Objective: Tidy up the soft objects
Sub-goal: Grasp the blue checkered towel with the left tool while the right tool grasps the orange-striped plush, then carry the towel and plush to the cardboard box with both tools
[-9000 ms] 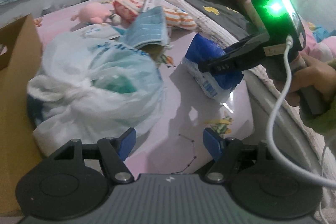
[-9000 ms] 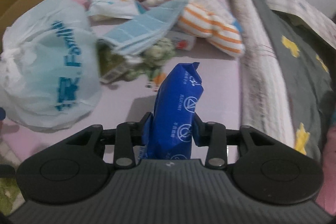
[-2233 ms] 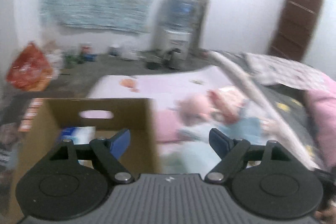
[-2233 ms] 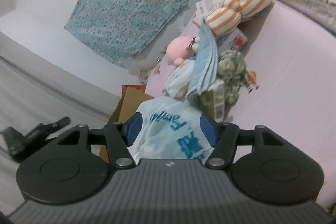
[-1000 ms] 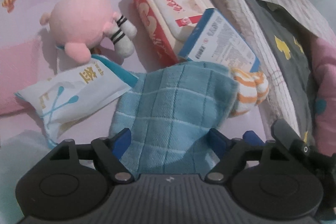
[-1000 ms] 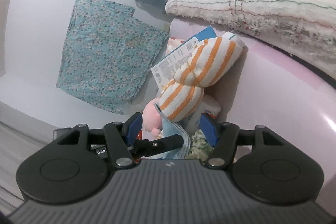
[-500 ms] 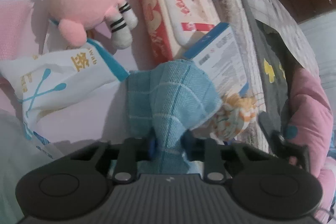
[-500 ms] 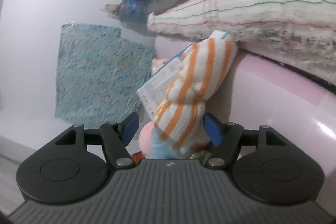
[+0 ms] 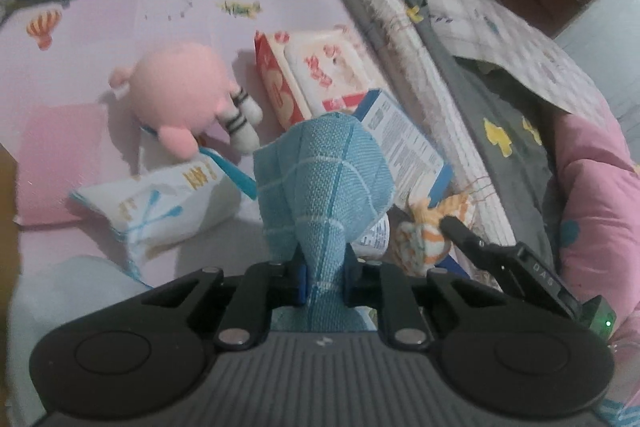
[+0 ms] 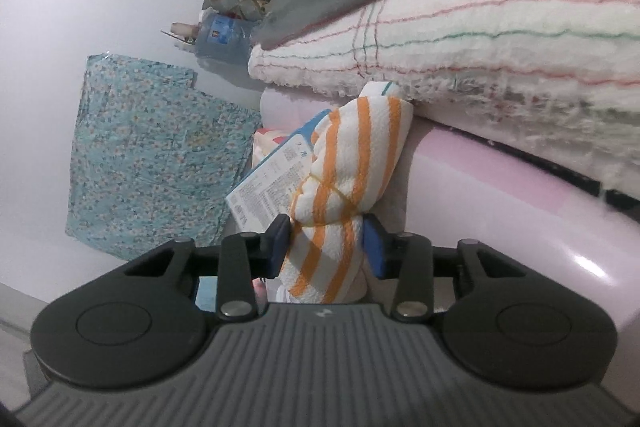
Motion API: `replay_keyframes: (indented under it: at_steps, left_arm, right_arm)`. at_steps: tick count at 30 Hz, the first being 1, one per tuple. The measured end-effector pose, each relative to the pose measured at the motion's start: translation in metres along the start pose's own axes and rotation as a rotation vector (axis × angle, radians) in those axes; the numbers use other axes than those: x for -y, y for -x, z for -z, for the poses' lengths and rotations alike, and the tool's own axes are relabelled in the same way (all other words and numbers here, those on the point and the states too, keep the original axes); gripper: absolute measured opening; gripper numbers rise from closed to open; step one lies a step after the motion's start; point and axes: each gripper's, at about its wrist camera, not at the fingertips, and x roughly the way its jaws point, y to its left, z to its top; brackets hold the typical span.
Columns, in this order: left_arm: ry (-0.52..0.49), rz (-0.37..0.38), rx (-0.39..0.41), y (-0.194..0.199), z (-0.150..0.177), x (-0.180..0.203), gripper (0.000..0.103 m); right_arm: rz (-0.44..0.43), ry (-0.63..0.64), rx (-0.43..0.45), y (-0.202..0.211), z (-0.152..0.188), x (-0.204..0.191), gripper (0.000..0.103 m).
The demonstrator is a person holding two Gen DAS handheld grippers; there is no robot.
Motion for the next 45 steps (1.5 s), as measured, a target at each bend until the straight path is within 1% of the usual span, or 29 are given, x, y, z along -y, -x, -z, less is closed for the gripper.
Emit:
replay_keyframes:
  at_steps: [4, 7, 10, 13, 15, 18, 21, 24, 27, 31, 33, 35, 37, 40, 43, 45]
  left_arm:
    - [-0.041, -0.019, 0.074, 0.028, 0.005, 0.005, 0.015]
    - [-0.062, 0.011, 0.123, 0.059, 0.013, 0.006, 0.015]
    - [-0.070, 0.052, 0.171, 0.093, 0.022, 0.004, 0.015]
    - [-0.079, 0.063, 0.233, 0.130, 0.034, -0.004, 0.015]
    - [-0.071, 0.061, 0.281, 0.158, 0.043, -0.016, 0.015]
    - [-0.033, 0.040, 0.344, 0.194, 0.053, -0.040, 0.015]
    - [0.016, -0.009, 0.409, 0.225, 0.064, -0.071, 0.015]
    - [0.086, -0.052, 0.449, 0.245, 0.071, -0.104, 0.015]
    - [0.159, -0.091, 0.468, 0.254, 0.076, -0.140, 0.015]
    - [0.239, -0.158, 0.481, 0.254, 0.084, -0.185, 0.015]
    - [0.277, -0.196, 0.491, 0.256, 0.088, -0.210, 0.015]
    - [0.312, -0.232, 0.502, 0.256, 0.089, -0.229, 0.015]
    - [0.343, -0.256, 0.512, 0.258, 0.089, -0.246, 0.015]
    - [0.376, -0.278, 0.526, 0.262, 0.087, -0.267, 0.015]
    - [0.393, -0.294, 0.533, 0.268, 0.089, -0.282, 0.015]
    - [0.402, -0.296, 0.532, 0.268, 0.090, -0.290, 0.015]
  right_arm:
    - [0.019, 0.055, 0.032, 0.022, 0.007, -0.008, 0.036]
    - [0.009, 0.100, 0.056, 0.042, 0.011, -0.019, 0.036]
    - [-0.038, 0.143, 0.061, 0.063, 0.017, -0.036, 0.036]
    - [-0.092, 0.208, 0.056, 0.076, 0.027, -0.062, 0.036]
    - [-0.136, 0.249, 0.041, 0.084, 0.035, -0.082, 0.036]
    - [-0.206, 0.312, -0.008, 0.090, 0.051, -0.112, 0.036]
    - [-0.263, 0.373, -0.087, 0.086, 0.073, -0.143, 0.036]
    - [-0.303, 0.431, -0.193, 0.073, 0.101, -0.172, 0.036]
    - [-0.320, 0.499, -0.332, 0.052, 0.138, -0.205, 0.036]
    - [-0.276, 0.595, -0.519, 0.009, 0.198, -0.244, 0.036]
    - [-0.226, 0.642, -0.591, -0.016, 0.227, -0.259, 0.036]
    - [-0.175, 0.660, -0.653, -0.040, 0.253, -0.271, 0.036]
    - [-0.105, 0.677, -0.709, -0.065, 0.280, -0.280, 0.036]
    - [-0.001, 0.717, -0.755, -0.098, 0.318, -0.293, 0.036]
    - [0.077, 0.770, -0.772, -0.123, 0.345, -0.301, 0.036]
    - [0.128, 0.791, -0.773, -0.137, 0.364, -0.300, 0.036]
